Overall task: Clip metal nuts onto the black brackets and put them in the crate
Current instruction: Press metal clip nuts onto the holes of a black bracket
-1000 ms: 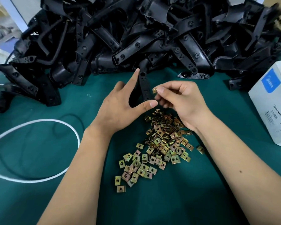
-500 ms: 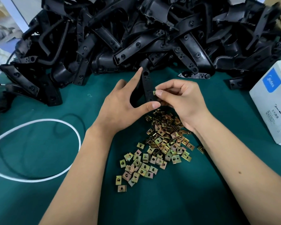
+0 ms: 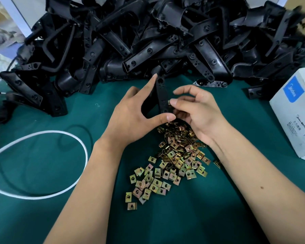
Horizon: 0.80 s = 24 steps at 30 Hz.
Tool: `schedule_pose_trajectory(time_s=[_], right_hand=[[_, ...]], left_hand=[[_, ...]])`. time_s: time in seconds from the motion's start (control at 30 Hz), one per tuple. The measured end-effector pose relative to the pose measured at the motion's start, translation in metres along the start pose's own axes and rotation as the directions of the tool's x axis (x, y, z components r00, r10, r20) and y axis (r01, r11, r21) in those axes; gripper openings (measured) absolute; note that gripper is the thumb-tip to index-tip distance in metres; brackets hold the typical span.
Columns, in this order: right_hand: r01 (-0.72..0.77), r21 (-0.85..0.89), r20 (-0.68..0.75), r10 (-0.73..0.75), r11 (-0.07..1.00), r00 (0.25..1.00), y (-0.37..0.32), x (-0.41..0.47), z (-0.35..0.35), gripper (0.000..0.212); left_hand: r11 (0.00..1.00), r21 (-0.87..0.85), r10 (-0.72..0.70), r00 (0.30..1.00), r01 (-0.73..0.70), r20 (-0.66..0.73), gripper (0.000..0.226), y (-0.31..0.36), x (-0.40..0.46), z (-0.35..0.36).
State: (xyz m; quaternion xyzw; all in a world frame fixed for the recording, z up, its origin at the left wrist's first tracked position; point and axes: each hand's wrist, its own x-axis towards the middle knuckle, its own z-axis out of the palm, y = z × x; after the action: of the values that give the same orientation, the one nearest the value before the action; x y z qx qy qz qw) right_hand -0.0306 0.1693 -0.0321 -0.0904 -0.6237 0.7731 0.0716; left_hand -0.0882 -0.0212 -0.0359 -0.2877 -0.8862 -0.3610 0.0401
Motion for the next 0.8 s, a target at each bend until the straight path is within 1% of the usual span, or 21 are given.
schedule_pose_trajectory(time_s=[0.07,0.17,0.37,0.57,0.8], right_hand=[[-0.011,0.030,-0.024,0.012,0.999,1.000,-0.0013,0.0004,0.0002,0.019],[-0.014,0.049,0.000,0.014,0.999,1.000,-0.0037,-0.0005,-0.0014,0.019],[-0.002,-0.012,0.002,0.002,1.000,1.000,-0.0047,-0.0020,-0.0003,0.020],[-0.005,-0.016,-0.017,0.005,1.000,1.000,-0.0042,-0.0009,-0.0009,0.021],[-0.005,-0.018,-0.004,0.005,1.000,1.000,-0.0031,-0.0023,0.0021,0.021]], left_hand=[[1.000,-0.005,-0.005,1.000,0.005,-0.012,0.111,-0.0009,0.0004,-0.0001],[1.000,0.003,0.000,1.000,0.000,-0.006,0.112,-0.0002,0.0000,0.0001],[1.000,0.012,-0.007,1.000,0.007,-0.005,0.111,0.0012,-0.0002,0.0005],[1.000,0.012,-0.006,1.000,0.006,-0.007,0.110,0.0001,0.0002,0.0000],[1.000,0.009,0.007,1.000,-0.007,-0.003,0.111,-0.0007,0.0004,-0.0003]])
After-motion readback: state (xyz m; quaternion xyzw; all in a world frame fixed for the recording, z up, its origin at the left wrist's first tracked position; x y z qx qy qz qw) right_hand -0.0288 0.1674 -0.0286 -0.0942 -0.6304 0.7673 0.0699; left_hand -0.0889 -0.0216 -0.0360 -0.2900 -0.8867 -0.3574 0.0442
